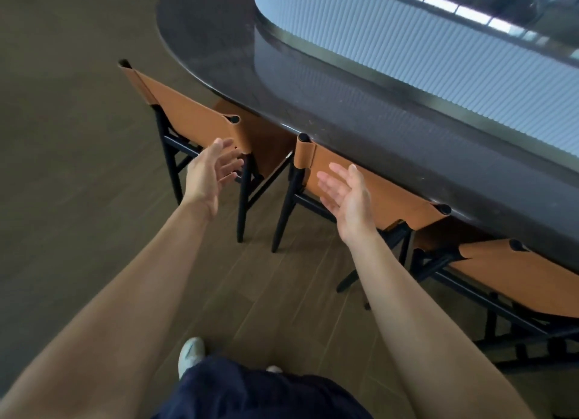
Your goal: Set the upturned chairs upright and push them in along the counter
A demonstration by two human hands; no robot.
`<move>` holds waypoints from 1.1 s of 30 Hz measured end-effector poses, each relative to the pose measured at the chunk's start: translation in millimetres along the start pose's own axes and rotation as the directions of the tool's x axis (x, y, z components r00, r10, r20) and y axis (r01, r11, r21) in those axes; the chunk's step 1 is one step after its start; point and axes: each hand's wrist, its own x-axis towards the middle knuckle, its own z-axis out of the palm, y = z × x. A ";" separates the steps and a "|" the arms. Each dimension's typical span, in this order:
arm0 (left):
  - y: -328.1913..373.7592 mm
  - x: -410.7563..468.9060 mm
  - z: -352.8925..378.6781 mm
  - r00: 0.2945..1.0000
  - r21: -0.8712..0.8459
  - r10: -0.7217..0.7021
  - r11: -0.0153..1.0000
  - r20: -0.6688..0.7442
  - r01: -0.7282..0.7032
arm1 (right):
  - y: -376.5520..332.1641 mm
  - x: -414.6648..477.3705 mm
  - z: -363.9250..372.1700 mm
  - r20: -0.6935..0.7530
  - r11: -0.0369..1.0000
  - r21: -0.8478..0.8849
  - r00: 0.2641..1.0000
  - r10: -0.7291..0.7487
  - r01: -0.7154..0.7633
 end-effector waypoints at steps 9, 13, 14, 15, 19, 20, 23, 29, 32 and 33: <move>46.4 69.8 -99.4 1.000 0.013 -0.017 1.000 -0.005 0.017 | 26.1 15.1 143.3 0.049 0.994 0.087 0.997 0.059 -0.063; 70.6 107.4 -135.7 0.997 0.043 -0.057 0.998 0.049 0.055 | 37.6 25.8 209.0 0.046 0.984 0.147 0.994 0.098 -0.104; 75.3 116.1 -142.6 0.996 0.055 -0.063 0.997 0.065 0.060 | 40.5 29.2 223.1 0.042 0.981 0.159 0.993 0.108 -0.114; 79.7 124.5 -149.1 0.995 0.063 -0.071 0.996 0.075 0.066 | 43.3 32.6 236.5 0.039 0.978 0.171 0.992 0.118 -0.123; 90.0 157.9 -169.9 0.991 0.067 -0.111 0.992 0.078 0.106 | 52.2 48.1 276.4 0.038 0.961 0.197 0.981 0.189 -0.193; 91.6 167.4 -173.3 0.989 0.071 -0.120 0.991 0.081 0.114 | 53.2 54.2 283.4 0.036 0.955 0.207 0.977 0.208 -0.211; 95.1 196.9 -179.8 0.982 0.085 -0.170 0.983 0.088 0.163 | 53.8 77.4 300.5 0.040 0.923 0.271 0.962 0.271 -0.271; 90.5 266.8 -183.3 0.959 0.002 -0.274 0.962 0.071 0.275 | 63.6 142.7 332.0 0.027 0.824 0.431 0.918 0.397 -0.369; 89.8 300.4 -179.1 0.939 0.017 -0.336 0.942 0.068 0.336 | 63.3 173.6 346.6 0.033 0.763 0.500 0.889 0.456 -0.410; 91.8 311.2 -177.0 0.931 0.026 -0.359 0.934 0.070 0.358 | 61.1 182.7 351.1 0.039 0.739 0.524 0.878 0.476 -0.424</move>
